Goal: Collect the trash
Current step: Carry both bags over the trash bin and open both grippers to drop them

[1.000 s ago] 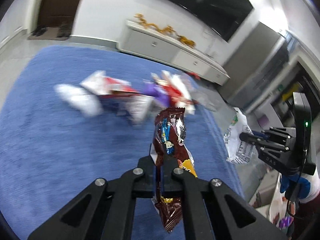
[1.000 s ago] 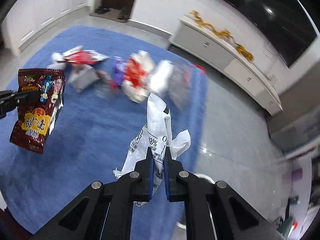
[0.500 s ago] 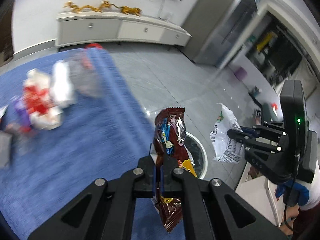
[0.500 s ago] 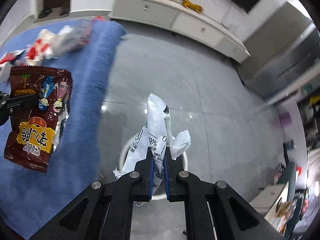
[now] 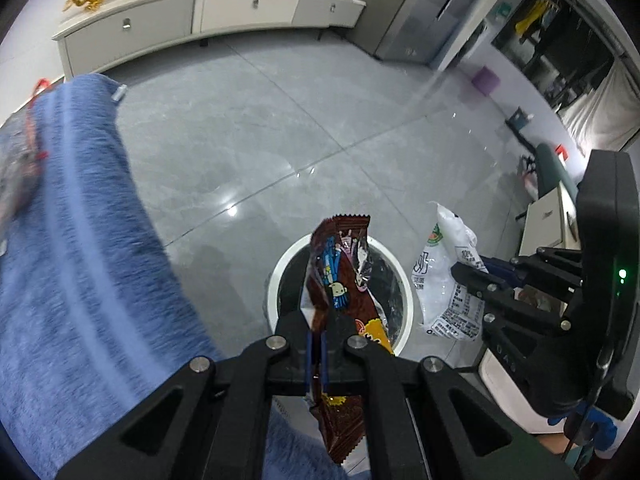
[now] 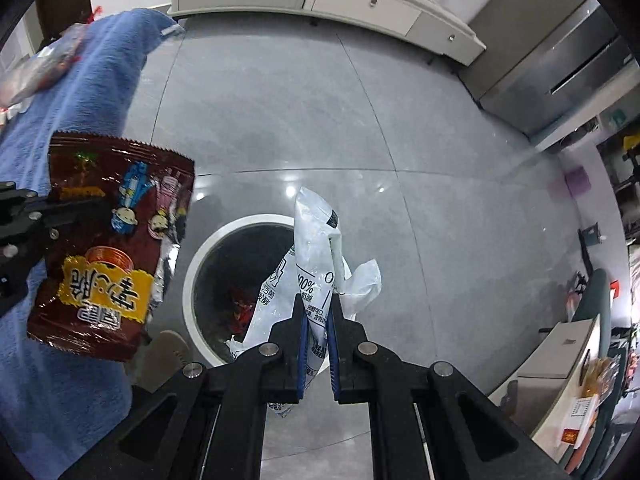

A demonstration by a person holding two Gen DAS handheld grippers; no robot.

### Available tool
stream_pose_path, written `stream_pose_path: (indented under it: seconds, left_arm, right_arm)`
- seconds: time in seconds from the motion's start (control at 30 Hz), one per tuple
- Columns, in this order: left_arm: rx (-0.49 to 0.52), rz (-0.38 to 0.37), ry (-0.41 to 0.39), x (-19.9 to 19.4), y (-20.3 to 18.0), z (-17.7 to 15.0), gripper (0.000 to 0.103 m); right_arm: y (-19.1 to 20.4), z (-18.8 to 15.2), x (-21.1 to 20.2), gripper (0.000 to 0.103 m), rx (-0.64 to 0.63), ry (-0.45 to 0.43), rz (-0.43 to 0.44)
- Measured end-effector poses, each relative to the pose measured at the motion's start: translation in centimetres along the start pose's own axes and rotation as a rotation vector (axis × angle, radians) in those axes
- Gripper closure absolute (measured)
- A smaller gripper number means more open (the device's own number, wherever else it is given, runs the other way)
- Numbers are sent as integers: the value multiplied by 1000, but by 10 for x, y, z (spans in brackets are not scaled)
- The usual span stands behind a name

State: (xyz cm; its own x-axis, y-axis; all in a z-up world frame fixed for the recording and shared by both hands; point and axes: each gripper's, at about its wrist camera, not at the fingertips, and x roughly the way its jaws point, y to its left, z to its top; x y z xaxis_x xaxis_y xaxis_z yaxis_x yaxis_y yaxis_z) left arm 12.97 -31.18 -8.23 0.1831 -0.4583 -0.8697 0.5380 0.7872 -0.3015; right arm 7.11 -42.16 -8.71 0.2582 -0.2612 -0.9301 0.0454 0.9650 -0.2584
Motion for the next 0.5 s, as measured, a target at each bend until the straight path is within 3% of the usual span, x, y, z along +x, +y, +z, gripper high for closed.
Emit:
stream_pose_path:
  seconds: [0.3, 0.4, 0.47, 0.5]
  left_arm:
    - [-24, 23, 95, 51, -18, 16, 101]
    - [-40, -2, 119, 63, -20, 16, 99]
    - [-47, -29, 140, 71, -22, 17, 99]
    - [-47, -38, 151, 75, -24, 17, 98]
  right_arm:
    - [-9, 0, 46, 94, 34, 62, 64]
    - [-15, -3, 55, 94, 54, 73, 73]
    - [-20, -3, 59, 92, 70, 78, 78]
    - [-24, -3, 60, 83, 80, 79, 79]
